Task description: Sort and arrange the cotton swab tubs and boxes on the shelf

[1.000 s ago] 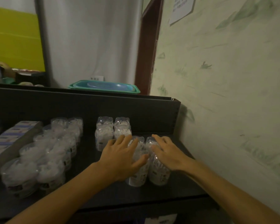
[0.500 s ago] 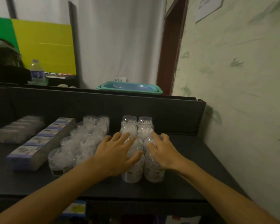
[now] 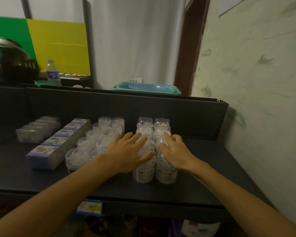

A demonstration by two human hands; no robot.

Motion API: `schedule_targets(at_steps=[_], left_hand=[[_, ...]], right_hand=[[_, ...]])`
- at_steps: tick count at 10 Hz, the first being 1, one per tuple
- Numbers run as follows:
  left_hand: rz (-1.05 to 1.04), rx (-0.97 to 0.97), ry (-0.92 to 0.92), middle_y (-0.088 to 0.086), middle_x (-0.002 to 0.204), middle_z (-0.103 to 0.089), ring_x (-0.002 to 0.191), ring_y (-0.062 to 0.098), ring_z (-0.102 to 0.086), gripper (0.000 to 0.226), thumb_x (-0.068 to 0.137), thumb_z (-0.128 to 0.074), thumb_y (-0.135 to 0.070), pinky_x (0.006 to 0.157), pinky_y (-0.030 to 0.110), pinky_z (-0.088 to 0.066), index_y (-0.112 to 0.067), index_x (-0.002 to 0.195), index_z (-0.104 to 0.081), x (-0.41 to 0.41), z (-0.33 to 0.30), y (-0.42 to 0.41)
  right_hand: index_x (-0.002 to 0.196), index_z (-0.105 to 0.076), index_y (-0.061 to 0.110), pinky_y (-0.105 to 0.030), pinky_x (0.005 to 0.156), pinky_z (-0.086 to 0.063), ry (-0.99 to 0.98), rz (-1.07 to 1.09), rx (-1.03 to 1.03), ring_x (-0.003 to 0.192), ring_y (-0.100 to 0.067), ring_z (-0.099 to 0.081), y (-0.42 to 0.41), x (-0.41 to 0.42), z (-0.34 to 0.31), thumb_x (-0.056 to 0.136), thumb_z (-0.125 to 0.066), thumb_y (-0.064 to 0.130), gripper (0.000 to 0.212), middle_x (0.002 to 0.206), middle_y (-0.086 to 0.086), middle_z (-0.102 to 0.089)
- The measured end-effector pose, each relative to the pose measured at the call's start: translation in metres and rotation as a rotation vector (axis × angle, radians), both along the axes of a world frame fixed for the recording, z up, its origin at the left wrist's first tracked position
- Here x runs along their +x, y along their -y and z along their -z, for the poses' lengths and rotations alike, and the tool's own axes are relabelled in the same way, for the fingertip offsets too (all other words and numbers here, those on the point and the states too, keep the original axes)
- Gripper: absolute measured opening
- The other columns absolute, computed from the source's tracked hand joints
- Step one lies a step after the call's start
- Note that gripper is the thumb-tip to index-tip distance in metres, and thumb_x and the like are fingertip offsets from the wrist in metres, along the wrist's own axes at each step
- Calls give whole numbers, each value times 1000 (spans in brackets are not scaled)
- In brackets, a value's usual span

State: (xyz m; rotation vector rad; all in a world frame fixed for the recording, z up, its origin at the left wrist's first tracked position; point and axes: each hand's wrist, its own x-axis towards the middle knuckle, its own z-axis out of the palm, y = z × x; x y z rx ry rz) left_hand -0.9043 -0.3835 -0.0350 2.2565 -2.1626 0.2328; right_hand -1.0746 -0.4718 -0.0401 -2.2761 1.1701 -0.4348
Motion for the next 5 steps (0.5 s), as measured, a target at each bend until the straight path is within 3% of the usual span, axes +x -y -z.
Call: schedule_targets(at_steps=[2,3,4,5], left_hand=[[4,42,-48,-3,159,-1,144,21,-8,75,86,-13,-72,115,45,-10,-32,149,-2,1,-4,-1],[7,46,-96,-3,159,0,144,20,-6,75,86,-16,-72,115,44,-9,-33,149,-1,2,-5,-1],[10,34,-156,-4,159,0,145,19,-6,77,85,-18,-73,115,44,-8,-33,149,0,4,-6,-3],[56,10,-219,-4,159,0,145,19,-6,78,83,-16,-74,115,44,-8,-33,148,-1,6,-9,-6]], right_hand=[[150,-13,25,-43,102,-38,78,18,42,133,-29,-29,-1,2,-1,95,-39,46,64,153,-4,-9],[148,-20,23,-36,93,-37,104,17,90,131,-26,-30,-1,1,-6,97,-42,39,59,154,-5,-10],[151,-12,28,-45,106,-35,84,26,79,141,-32,-21,-1,1,-5,95,-46,40,67,159,-6,-1],[151,-13,30,-51,109,-33,34,67,29,143,-33,-19,4,-1,-9,91,-52,43,73,160,-7,-3]])
